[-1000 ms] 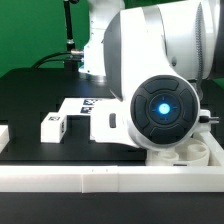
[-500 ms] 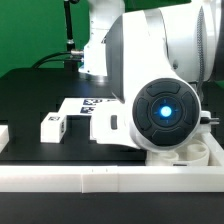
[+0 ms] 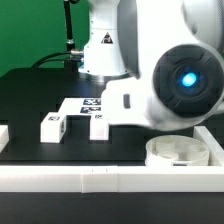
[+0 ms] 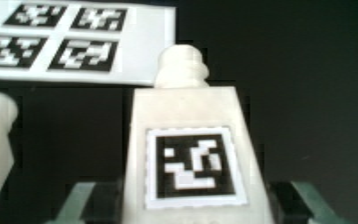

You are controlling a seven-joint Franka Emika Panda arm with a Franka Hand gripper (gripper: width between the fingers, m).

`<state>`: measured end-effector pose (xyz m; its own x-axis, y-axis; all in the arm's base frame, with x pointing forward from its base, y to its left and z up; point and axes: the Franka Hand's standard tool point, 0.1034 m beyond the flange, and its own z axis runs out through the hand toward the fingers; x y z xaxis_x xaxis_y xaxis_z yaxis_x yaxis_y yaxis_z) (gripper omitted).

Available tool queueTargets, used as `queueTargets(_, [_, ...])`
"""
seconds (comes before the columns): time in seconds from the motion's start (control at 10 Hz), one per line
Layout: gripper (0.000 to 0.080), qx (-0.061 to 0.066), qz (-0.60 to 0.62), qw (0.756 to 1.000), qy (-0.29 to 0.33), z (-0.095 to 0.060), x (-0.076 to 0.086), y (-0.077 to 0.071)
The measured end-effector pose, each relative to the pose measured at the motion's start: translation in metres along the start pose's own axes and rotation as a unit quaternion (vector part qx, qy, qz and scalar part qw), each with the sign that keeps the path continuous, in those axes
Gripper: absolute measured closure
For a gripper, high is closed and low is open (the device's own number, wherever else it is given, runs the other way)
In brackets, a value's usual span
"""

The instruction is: Assemble stool

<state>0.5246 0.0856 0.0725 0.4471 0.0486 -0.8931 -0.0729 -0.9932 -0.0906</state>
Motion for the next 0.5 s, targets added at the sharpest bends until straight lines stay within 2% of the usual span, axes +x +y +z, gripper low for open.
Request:
queueTargets(0.1, [0.0462, 0.005, -0.008, 1.0, 0.015, -0.0127, -0.0105, -0.0075])
queueTargets(0.2, [0.0462, 0.006, -0.011, 0.999, 0.037, -0.0205, -0.0155, -0.0087])
queueTargets(0.5, [0.0462, 0.007, -0.011, 0.999, 0.051, -0.0191, -0.0109, -0.0096])
